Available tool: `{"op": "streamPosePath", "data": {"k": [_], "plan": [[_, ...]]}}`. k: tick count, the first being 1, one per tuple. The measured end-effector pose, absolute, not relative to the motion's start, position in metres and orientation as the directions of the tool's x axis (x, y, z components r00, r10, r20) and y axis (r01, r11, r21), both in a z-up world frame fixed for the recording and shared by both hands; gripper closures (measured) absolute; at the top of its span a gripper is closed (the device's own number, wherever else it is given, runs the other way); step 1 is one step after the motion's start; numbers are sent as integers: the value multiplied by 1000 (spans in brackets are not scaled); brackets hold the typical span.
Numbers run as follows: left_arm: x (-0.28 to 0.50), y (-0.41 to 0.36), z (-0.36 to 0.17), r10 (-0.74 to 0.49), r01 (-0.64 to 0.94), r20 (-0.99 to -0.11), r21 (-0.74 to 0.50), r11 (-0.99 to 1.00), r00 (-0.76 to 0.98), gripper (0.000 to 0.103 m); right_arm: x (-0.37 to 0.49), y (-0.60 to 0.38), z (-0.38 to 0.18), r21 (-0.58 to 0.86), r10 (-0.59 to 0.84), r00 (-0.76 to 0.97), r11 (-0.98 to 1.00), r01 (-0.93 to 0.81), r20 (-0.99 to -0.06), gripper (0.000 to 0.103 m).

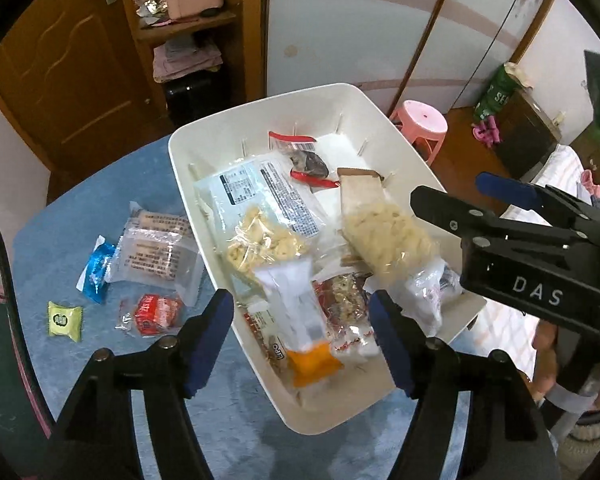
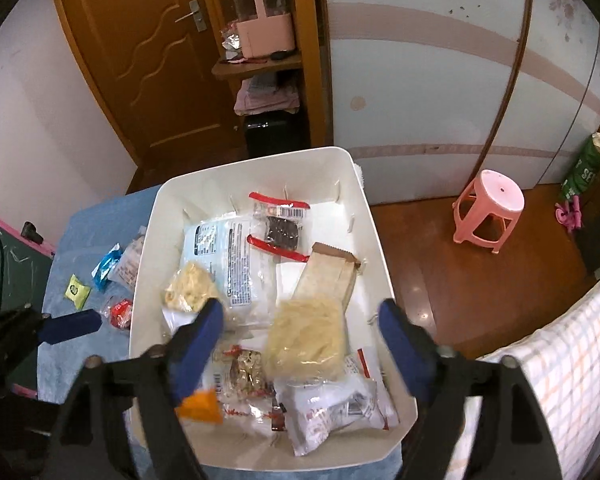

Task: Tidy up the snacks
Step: 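Carry the bar and puffed-snack bag into the bin and open both grippers, then withdraw both tools from the bin toward the remaining snacks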

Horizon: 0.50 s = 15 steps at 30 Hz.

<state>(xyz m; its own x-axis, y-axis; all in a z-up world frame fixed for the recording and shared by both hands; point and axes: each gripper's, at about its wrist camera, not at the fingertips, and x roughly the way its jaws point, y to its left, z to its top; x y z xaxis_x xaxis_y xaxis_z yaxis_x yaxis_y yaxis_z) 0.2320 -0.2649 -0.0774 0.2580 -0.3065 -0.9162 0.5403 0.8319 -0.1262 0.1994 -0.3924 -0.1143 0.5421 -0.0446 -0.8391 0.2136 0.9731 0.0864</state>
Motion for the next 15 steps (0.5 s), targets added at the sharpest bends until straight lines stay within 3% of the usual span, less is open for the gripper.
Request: {"op": "streamPosePath", "data": {"k": [15], "plan": [[228,-204,-63,-283,464,-908,-115,878,310,34,176,-363,-94,75,-27,553,984,162,-833,19]]}}
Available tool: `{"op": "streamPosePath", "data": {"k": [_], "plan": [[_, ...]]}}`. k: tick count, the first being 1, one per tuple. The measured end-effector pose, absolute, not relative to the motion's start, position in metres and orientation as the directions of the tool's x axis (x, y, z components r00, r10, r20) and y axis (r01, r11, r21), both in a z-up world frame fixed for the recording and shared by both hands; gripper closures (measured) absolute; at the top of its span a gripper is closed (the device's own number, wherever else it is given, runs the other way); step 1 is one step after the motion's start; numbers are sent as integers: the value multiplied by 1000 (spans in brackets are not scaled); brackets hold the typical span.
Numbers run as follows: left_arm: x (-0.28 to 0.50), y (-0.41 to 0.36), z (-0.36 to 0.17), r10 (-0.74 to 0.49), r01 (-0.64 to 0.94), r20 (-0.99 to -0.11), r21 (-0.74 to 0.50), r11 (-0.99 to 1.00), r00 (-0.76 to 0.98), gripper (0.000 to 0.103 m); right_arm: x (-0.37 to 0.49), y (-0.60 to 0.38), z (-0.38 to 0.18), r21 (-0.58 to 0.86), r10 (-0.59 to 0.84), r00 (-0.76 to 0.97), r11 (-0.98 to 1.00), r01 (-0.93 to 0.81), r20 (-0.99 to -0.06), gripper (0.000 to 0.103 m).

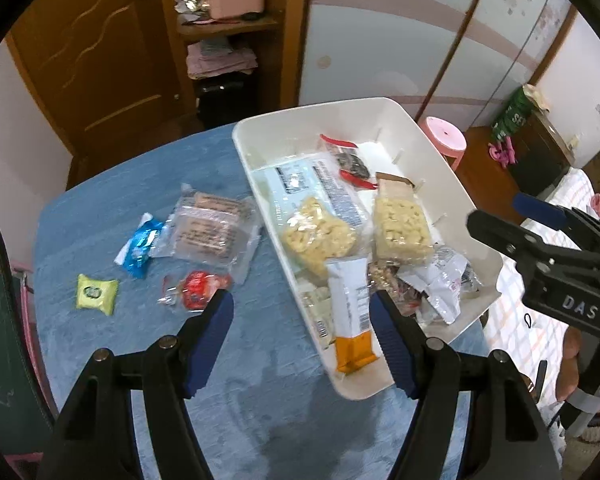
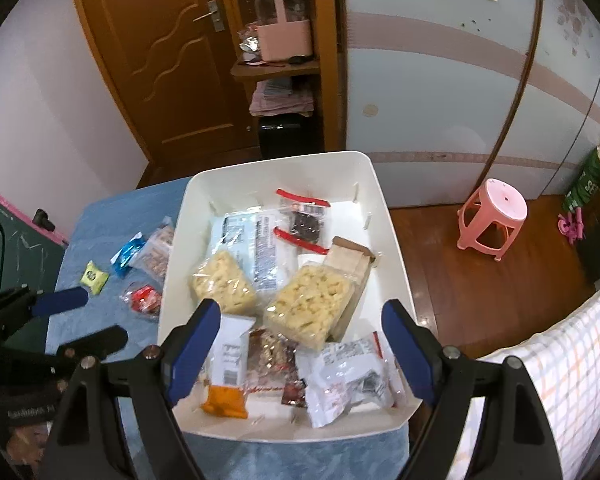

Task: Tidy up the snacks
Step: 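Withdraw both tools from the bin toward the remaining snacks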

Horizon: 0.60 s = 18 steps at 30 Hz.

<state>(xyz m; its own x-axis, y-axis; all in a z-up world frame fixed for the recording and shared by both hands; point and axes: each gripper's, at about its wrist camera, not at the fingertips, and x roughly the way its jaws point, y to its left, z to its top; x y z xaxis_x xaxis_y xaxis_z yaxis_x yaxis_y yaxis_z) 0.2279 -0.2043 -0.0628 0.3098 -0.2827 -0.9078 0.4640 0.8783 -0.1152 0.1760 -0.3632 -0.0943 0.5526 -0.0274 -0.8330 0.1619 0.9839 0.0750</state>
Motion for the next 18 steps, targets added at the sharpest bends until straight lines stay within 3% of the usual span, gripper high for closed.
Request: {"op": "streamPosePath", "data": {"k": [18], "plan": [[185,-87,-9,-266,390,-863,-88,916,430,34,123,-304,-39,34,-22,613,996,79,-790,19]]}}
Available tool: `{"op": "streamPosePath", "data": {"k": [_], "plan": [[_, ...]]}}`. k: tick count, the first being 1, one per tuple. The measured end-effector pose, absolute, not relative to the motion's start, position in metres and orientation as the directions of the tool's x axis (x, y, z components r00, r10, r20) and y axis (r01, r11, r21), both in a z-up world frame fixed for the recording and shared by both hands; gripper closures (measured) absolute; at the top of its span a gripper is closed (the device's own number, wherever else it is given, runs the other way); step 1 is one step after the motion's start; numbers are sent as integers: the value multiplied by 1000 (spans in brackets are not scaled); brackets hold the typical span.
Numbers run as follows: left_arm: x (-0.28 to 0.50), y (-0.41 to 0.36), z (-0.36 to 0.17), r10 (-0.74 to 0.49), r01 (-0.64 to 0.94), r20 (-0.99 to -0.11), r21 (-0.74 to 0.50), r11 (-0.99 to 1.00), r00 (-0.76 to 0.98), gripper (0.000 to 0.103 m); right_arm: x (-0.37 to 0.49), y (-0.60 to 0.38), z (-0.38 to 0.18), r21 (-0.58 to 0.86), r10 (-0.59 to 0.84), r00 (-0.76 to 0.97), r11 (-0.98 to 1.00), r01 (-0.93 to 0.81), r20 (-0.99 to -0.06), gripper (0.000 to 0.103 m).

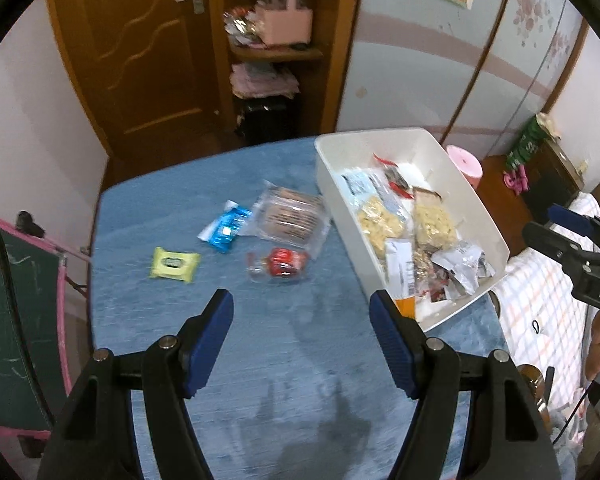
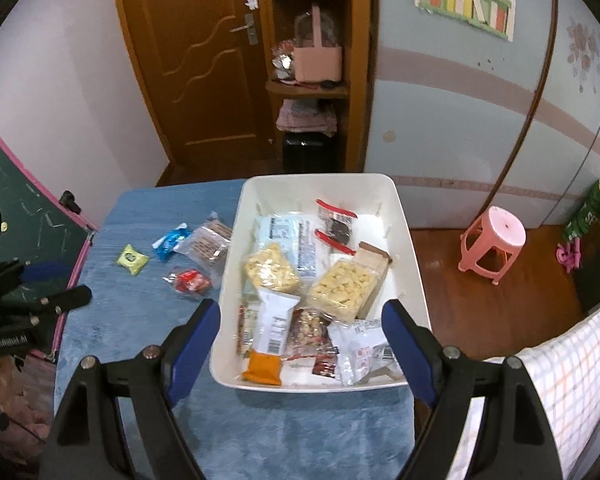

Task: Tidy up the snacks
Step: 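Withdraw both tools from the bin toward the remaining snacks, then grasp the green pack with left gripper while right grasps red round snack bag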

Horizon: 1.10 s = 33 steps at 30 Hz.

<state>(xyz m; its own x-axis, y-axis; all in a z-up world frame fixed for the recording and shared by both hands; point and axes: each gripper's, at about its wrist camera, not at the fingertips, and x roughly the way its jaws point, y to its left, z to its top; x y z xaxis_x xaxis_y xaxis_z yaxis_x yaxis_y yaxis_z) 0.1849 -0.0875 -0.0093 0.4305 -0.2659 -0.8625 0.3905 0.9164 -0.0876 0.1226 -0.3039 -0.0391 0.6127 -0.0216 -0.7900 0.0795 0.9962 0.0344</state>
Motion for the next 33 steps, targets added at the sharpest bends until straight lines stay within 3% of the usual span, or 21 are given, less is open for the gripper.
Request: {"op": "streamPosePath", "data": {"k": [17,24,33], "plan": [[202,31,-5,-180,203,-815,-79,976,551,33,125,-183,-26,-70,84,687,979,-193,-722,20],[243,52,-58,-147,86,-860,-121,989,488,33,164,-135,-54,-172,117,649,915,-364,-752,20],[320,59,-147,-77,-148,-921,-143,979,382,33,253,-122,-138,-187,74,450,841,-507,-890,20]]}}
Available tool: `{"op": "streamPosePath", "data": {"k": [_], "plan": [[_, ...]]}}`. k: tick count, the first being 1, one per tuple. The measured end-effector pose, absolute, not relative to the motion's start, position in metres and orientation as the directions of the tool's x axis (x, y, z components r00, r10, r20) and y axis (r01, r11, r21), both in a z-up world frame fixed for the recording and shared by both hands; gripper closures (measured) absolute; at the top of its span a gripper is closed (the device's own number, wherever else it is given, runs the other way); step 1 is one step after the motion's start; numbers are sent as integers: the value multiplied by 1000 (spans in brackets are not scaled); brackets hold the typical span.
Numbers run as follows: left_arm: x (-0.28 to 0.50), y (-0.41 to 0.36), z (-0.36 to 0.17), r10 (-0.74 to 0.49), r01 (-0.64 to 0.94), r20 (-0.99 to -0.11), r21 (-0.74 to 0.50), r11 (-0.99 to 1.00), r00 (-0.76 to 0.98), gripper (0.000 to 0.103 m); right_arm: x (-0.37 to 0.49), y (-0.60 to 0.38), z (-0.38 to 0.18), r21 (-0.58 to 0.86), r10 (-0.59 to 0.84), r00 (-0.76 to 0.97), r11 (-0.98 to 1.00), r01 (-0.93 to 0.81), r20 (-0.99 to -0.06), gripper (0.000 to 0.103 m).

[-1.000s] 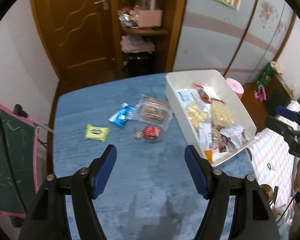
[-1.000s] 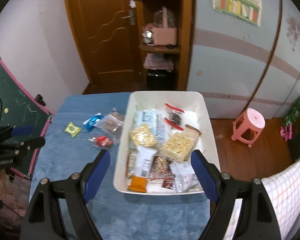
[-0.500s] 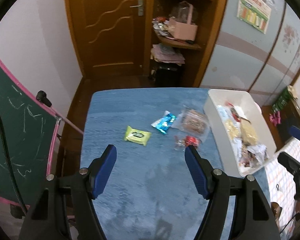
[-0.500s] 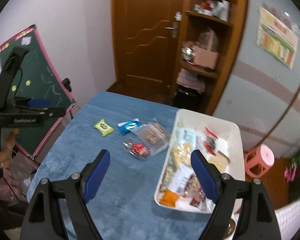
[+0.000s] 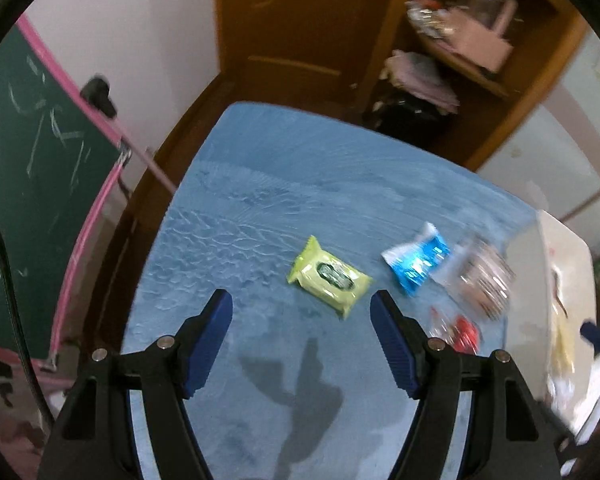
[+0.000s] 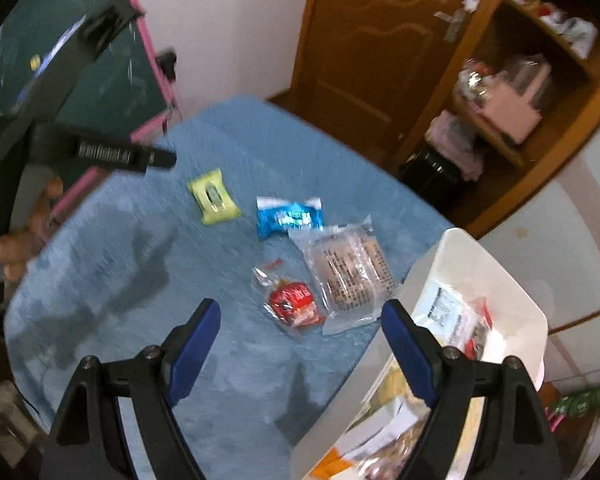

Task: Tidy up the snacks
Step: 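Grasp the green pack with left gripper while right grasps red round snack bag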

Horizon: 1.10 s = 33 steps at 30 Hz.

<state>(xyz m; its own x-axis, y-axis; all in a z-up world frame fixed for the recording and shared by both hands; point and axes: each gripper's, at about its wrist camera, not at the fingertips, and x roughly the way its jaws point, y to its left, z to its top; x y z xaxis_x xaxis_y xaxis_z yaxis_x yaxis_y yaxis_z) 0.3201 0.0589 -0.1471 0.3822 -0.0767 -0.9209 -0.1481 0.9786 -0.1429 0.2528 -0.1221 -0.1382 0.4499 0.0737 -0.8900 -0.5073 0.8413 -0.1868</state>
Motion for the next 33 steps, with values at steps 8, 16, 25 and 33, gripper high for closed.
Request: {"op": "streamPosePath", "data": {"k": [8,16,25,33], "plan": [[357,41,-203,-82,-185,-953,-141,973,292,33,291,-113,-191,-200,28,325,737,-646,-945,21],[373,26,-229,-68,-203,-966,-121,972,248,33,305,-93,-229,-224,-60,244,646,-730,-968,21],[385,26,-243,-42,-227,-972,-96,969,232,33,303,-90,-238,-241,-79,246,616,-750,-966,24],[385,30,-247,-47,-229,-975,-99,968,219,33,291,-88,-232,-188,-47,202,608,-771,-978,60]]}}
